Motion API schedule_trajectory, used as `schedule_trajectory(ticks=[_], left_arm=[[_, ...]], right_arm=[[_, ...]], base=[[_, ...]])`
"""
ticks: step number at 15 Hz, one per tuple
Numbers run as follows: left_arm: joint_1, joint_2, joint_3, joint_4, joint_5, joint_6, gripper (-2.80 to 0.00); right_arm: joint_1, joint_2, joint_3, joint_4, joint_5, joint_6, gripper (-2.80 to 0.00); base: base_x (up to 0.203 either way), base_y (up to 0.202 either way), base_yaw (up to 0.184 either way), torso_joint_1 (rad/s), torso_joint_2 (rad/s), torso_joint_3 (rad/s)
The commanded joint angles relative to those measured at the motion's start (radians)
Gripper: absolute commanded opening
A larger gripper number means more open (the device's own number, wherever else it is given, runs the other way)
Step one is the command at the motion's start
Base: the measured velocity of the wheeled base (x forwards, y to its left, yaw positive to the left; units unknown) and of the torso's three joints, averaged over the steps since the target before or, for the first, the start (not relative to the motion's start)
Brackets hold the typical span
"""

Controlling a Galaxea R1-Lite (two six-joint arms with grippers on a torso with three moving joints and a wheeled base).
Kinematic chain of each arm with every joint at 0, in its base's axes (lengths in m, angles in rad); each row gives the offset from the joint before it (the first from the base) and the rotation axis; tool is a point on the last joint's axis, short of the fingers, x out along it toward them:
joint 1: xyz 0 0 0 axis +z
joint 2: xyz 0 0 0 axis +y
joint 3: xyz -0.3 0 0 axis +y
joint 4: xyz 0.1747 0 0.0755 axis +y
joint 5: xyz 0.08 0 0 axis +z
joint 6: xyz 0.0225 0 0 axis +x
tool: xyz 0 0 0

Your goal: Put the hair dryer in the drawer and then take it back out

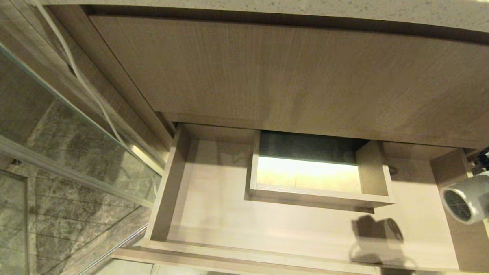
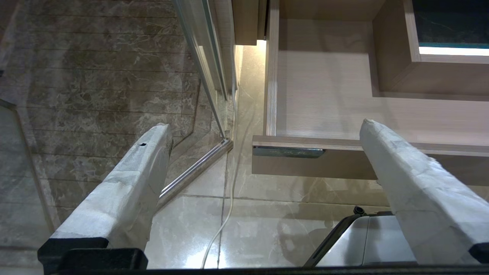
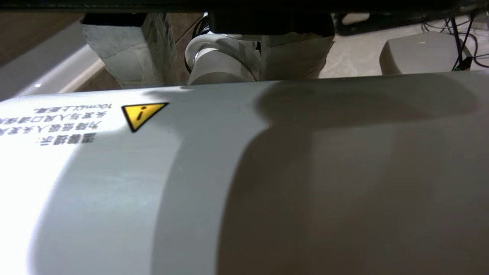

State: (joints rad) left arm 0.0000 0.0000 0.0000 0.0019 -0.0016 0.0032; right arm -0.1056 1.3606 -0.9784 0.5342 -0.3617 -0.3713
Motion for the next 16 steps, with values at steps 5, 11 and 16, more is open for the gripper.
schedule_trajectory(ticks=[5, 11, 16], left_arm=[[0.000, 0.000, 0.000, 0.000, 0.000, 0.000, 0.00], [0.000, 0.000, 0.000, 0.000, 0.000, 0.000, 0.00], [0.000, 0.000, 0.000, 0.000, 0.000, 0.000, 0.00]], right_arm=[[-0.095, 0.321, -0.032, -0.133, -0.003, -0.008, -2.80], [-0.149, 0.547, -0.155, -0.204, -0.009, -0.008, -2.80], [-0.192, 0.724, -0.324, -0.203, -0.011, -0.004, -2.80]], base=[[0.000, 0.000, 0.000, 0.000, 0.00, 0.000], [0.000, 0.000, 0.000, 0.000, 0.00, 0.000], [0.000, 0.000, 0.000, 0.000, 0.00, 0.000]])
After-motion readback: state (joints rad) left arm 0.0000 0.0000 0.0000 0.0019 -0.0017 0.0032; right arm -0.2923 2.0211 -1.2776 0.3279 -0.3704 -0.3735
